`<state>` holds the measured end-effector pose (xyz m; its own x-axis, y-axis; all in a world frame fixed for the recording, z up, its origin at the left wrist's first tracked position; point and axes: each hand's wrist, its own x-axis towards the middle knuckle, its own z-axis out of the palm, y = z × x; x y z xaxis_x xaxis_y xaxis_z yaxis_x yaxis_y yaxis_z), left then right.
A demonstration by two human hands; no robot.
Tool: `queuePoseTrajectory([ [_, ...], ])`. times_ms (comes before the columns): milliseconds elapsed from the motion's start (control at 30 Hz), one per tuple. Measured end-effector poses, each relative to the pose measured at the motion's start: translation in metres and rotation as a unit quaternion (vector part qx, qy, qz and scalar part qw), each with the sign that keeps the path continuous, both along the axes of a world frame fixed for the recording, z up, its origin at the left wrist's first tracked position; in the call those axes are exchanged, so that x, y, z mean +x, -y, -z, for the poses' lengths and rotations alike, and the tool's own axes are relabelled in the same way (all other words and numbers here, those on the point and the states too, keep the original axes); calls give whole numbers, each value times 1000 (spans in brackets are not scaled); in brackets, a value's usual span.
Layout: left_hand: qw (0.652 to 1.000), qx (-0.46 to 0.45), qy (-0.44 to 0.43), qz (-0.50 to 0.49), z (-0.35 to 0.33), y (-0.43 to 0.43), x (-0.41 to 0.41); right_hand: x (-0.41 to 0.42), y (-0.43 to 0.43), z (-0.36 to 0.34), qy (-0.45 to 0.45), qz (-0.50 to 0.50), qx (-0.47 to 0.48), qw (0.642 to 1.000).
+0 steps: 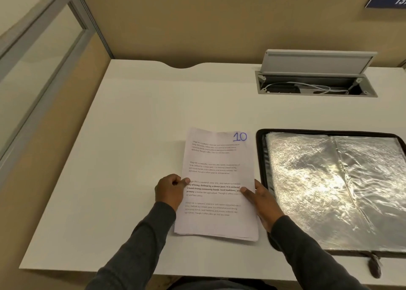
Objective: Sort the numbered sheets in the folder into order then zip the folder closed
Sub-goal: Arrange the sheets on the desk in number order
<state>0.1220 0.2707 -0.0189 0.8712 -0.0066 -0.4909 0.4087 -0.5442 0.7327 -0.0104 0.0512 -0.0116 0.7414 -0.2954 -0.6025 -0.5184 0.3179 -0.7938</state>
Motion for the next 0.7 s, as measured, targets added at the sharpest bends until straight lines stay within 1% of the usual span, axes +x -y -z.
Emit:
queuePoseTrajectory([
  [67,1000,2,-6,20,1,2,-3,-5,5,-1,-3,-6,-21,1000],
  [200,999,34,-4,38,4,4,-11,-14,12,0,-2,4,-20,1000],
  [500,995,87,55,-18,1,-28,7,-32,55,-17,14,101,-53,993],
  [700,992,113,57,-12,5,-39,10,-36,94,-43,37,141,-88,985],
])
